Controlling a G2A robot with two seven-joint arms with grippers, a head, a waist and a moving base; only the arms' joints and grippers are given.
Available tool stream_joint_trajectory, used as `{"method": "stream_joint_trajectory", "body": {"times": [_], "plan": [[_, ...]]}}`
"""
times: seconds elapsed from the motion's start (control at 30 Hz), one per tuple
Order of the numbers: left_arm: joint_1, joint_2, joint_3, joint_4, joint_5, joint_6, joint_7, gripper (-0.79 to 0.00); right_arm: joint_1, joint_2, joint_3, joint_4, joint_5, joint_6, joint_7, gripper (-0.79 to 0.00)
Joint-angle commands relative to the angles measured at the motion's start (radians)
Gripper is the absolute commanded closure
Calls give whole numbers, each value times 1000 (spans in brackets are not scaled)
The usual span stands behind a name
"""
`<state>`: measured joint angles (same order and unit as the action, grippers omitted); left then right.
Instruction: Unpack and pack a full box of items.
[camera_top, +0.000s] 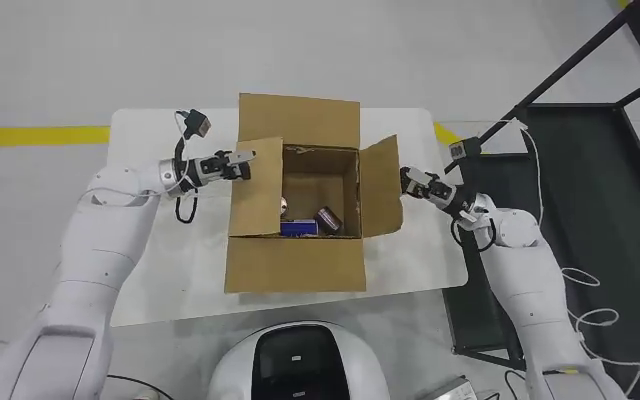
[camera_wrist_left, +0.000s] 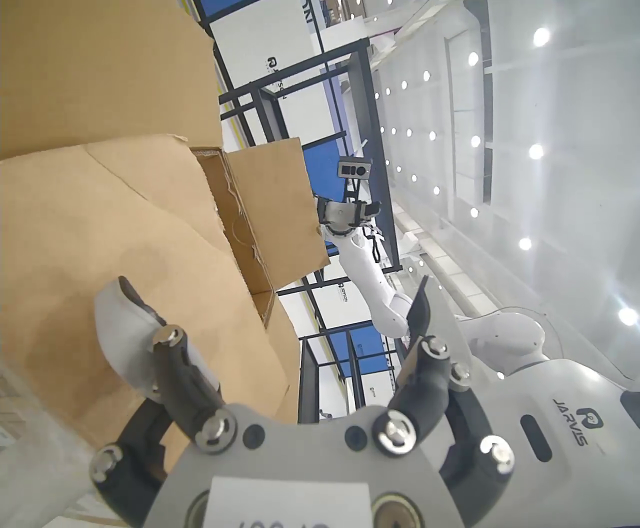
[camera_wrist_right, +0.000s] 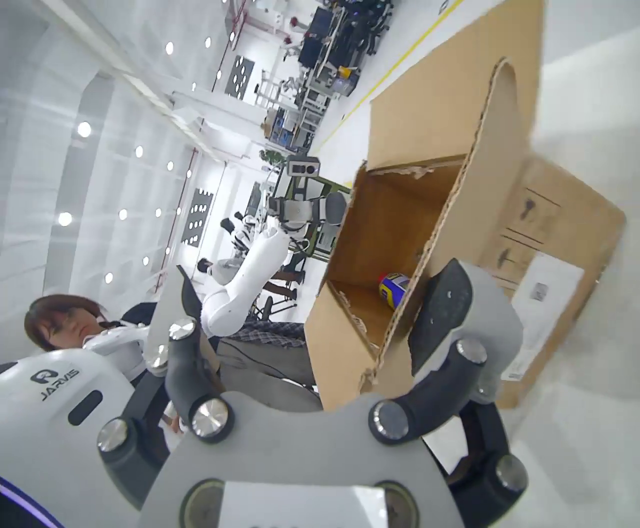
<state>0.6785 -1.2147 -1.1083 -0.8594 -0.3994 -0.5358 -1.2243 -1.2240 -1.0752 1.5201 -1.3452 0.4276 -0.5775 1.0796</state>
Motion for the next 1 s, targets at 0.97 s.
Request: {"method": "stream_joint_trajectory", "body": {"times": [0.97], "plan": [[2, 53, -108, -62, -84, -15, -45, -785, 109, -17, -224, -128, -305, 74, -98, -785]]}}
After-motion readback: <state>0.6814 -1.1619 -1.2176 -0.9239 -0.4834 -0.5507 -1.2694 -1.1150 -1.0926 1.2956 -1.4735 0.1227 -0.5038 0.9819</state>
